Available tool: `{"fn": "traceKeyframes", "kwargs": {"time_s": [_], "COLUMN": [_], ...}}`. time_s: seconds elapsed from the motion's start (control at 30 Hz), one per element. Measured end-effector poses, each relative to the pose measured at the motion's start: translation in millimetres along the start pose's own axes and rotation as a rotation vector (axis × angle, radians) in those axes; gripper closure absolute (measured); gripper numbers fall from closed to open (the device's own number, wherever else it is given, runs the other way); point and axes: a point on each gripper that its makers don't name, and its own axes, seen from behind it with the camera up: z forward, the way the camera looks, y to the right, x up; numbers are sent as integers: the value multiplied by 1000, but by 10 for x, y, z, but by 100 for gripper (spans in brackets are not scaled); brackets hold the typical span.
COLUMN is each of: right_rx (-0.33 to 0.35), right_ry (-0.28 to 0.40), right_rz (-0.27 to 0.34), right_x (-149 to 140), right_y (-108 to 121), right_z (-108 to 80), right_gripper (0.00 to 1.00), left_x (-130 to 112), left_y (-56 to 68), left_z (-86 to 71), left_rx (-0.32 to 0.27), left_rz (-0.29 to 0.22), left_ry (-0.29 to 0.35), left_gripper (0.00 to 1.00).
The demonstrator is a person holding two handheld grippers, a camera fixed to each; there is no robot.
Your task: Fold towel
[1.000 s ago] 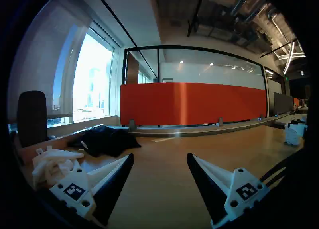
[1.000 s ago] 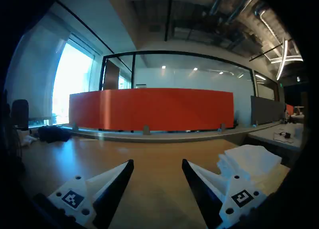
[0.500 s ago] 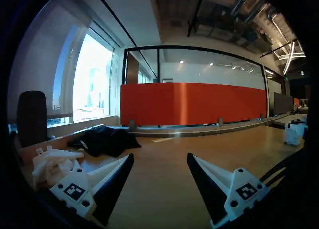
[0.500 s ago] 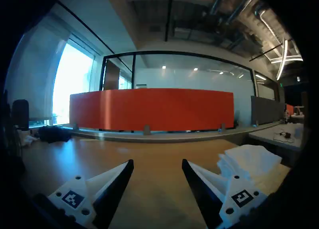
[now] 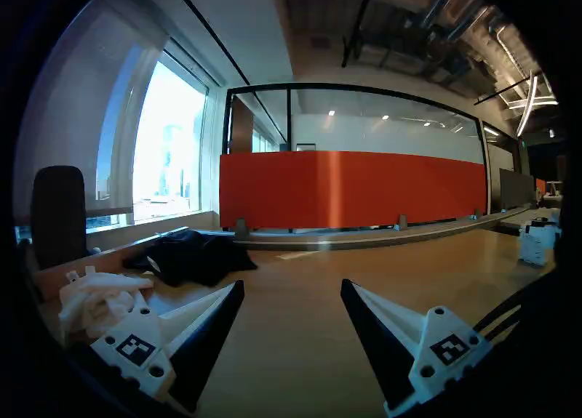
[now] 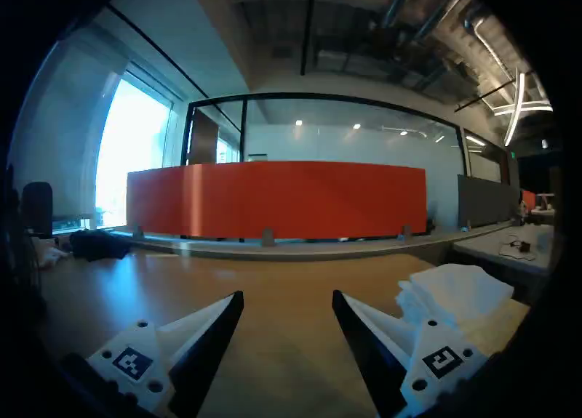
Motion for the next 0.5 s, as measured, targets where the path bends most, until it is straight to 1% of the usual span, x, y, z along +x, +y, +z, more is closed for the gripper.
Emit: {"fn": "traceKeyframes", "kwargs": {"time_s": [0.5], "right_rx": [0], "right_ry": [0], "right_rz": [0], "right_x": [5], "right_y": [-6], "right_z": [-2], "right_gripper": [6], "left_x": [-21], "left_y": [4], "left_z": [4], "left_rx": [0], "left_rz": [0], "left_ry": [1], "left_gripper": [1]}}
